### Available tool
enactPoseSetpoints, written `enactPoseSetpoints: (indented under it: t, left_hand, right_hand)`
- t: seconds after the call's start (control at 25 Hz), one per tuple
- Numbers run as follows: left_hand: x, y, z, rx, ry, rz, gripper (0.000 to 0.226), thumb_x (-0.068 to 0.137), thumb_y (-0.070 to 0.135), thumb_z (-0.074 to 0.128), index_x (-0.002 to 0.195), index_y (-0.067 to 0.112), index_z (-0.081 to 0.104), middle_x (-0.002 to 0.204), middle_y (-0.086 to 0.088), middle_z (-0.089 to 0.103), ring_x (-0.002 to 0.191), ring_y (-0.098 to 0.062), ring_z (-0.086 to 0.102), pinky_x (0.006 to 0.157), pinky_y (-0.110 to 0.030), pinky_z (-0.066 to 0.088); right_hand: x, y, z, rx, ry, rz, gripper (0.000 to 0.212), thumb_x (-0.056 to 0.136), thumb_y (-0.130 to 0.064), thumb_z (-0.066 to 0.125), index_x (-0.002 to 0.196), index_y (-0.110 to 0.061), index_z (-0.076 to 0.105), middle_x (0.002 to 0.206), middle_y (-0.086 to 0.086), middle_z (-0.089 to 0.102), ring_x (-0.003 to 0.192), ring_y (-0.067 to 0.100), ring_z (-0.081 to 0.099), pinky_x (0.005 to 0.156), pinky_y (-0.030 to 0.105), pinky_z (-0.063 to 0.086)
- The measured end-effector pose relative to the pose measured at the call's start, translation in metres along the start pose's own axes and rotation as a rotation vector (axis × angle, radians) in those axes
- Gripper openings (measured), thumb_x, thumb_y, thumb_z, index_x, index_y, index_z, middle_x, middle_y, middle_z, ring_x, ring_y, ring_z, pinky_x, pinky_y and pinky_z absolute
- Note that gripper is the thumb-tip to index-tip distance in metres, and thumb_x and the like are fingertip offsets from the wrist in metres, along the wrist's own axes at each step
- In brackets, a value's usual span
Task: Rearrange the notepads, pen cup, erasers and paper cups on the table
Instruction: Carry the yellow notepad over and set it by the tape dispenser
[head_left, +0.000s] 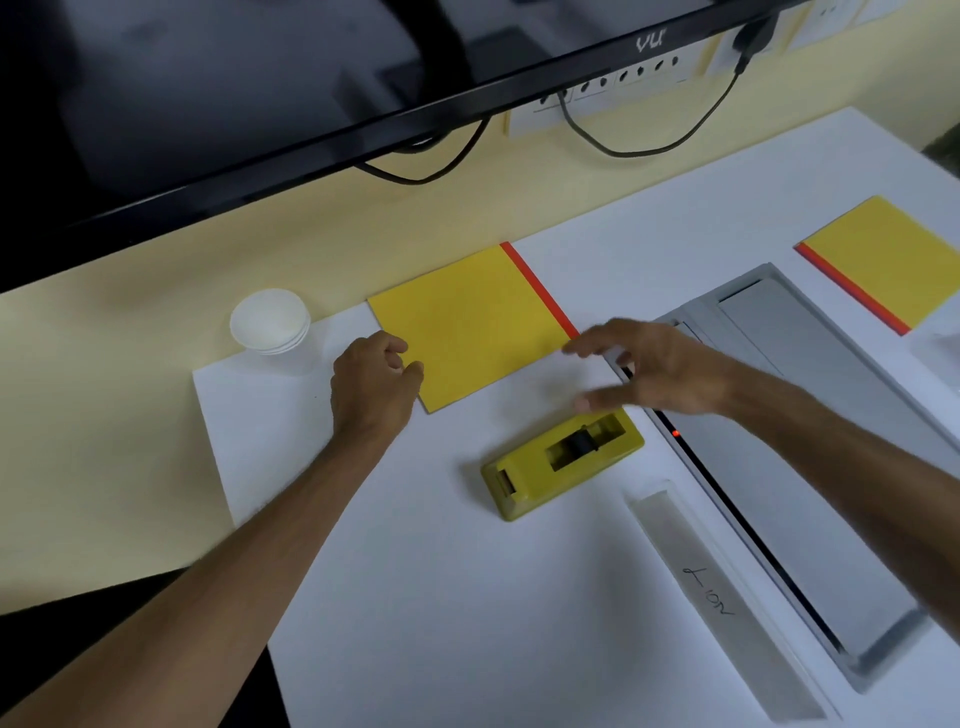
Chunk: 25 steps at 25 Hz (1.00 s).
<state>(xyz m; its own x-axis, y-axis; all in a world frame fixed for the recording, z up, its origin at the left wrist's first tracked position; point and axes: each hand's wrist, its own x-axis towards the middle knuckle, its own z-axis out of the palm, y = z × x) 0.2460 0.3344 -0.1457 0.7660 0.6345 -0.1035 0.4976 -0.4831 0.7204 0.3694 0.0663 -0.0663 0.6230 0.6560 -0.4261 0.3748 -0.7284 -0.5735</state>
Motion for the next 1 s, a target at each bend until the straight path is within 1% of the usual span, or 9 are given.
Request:
enactPoseSetpoints:
  t: [0.08,0.12,0.32,0.4,0.52,0.6,0.68,0.84,1.0]
  left_hand:
    - [-0.011,0.006,0.005,0.041,0.015,0.11,0.017,0.088,0.019,0.069,0.105,0.017,0.069,0.103,-0.003,0.063,0.085,-0.021,0.063,0.082,-0.042,0.053]
    - [-0.016,0.008,0.009,0.047,0.014,0.149,0.016,0.089,0.018,0.067,0.106,0.017,0.068,0.104,-0.001,0.061,0.083,-0.019,0.061,0.081,-0.042,0.053]
    - [-0.024,0.012,0.034,0.075,-0.025,0.319,0.023,0.091,0.015,0.065,0.113,0.016,0.066,0.105,-0.002,0.06,0.087,-0.018,0.058,0.078,-0.043,0.053]
    - [-0.023,0.016,0.039,0.082,-0.038,0.349,0.021,0.091,0.015,0.065,0.112,0.016,0.066,0.107,-0.003,0.059,0.09,-0.02,0.058,0.079,-0.043,0.053]
    - [-0.019,0.024,0.043,0.09,-0.038,0.383,0.019,0.092,0.018,0.064,0.111,0.017,0.067,0.108,-0.003,0.059,0.099,-0.023,0.059,0.079,-0.043,0.052]
    - [-0.014,0.029,0.047,0.077,-0.015,0.396,0.017,0.093,0.018,0.063,0.109,0.016,0.067,0.112,-0.003,0.06,0.106,-0.024,0.058,0.079,-0.037,0.048]
    - [-0.009,0.034,0.058,0.093,0.006,0.415,0.019,0.093,0.02,0.061,0.11,0.013,0.068,0.119,-0.005,0.062,0.113,-0.026,0.056,0.085,-0.034,0.044]
    - [-0.009,0.042,0.096,0.39,0.046,0.538,0.048,0.092,0.041,0.051,0.127,0.011,0.063,0.141,-0.017,0.055,0.134,-0.037,0.046,0.102,-0.049,0.041]
    - [-0.014,0.037,0.121,0.598,0.046,0.548,0.065,0.096,0.055,0.037,0.145,0.014,0.047,0.152,-0.017,0.044,0.142,-0.036,0.036,0.114,-0.053,0.03]
  right_hand:
    - [-0.026,0.003,0.006,-0.17,-0.175,-0.044,0.082,0.068,-0.051,0.084,0.14,-0.039,0.046,0.133,-0.017,0.045,0.123,0.005,0.039,0.103,0.028,0.035]
    - [-0.033,0.008,0.012,-0.259,-0.198,-0.08,0.087,0.067,-0.048,0.086,0.143,-0.038,0.043,0.133,-0.016,0.044,0.123,0.005,0.039,0.103,0.028,0.037]
    - [-0.027,0.025,0.04,-0.485,-0.015,-0.259,0.082,0.074,-0.033,0.085,0.143,-0.029,0.041,0.129,-0.005,0.049,0.113,0.016,0.052,0.089,0.036,0.053]
    - [-0.023,0.026,0.041,-0.481,0.011,-0.294,0.074,0.074,-0.033,0.083,0.138,-0.028,0.047,0.125,-0.004,0.053,0.107,0.018,0.056,0.086,0.037,0.054]
    - [-0.029,0.03,0.037,-0.401,0.071,-0.323,0.067,0.075,-0.036,0.082,0.134,-0.028,0.052,0.121,-0.007,0.057,0.1,0.011,0.055,0.081,0.029,0.05]
    - [-0.038,0.035,0.027,-0.324,0.181,-0.291,0.066,0.073,-0.037,0.084,0.132,-0.028,0.056,0.117,-0.007,0.06,0.095,0.009,0.054,0.079,0.027,0.049]
    - [-0.044,0.042,0.017,-0.226,0.333,-0.202,0.066,0.068,-0.039,0.086,0.127,-0.026,0.06,0.108,-0.003,0.064,0.09,0.016,0.06,0.078,0.034,0.055]
    - [-0.03,0.051,0.004,-0.173,0.61,0.059,0.06,0.067,-0.053,0.081,0.117,-0.025,0.064,0.098,-0.002,0.066,0.086,0.02,0.062,0.077,0.036,0.053]
    - [0.017,0.04,-0.002,-0.104,0.771,0.214,0.053,0.069,-0.052,0.077,0.103,-0.014,0.066,0.086,0.005,0.066,0.075,0.024,0.062,0.07,0.04,0.057]
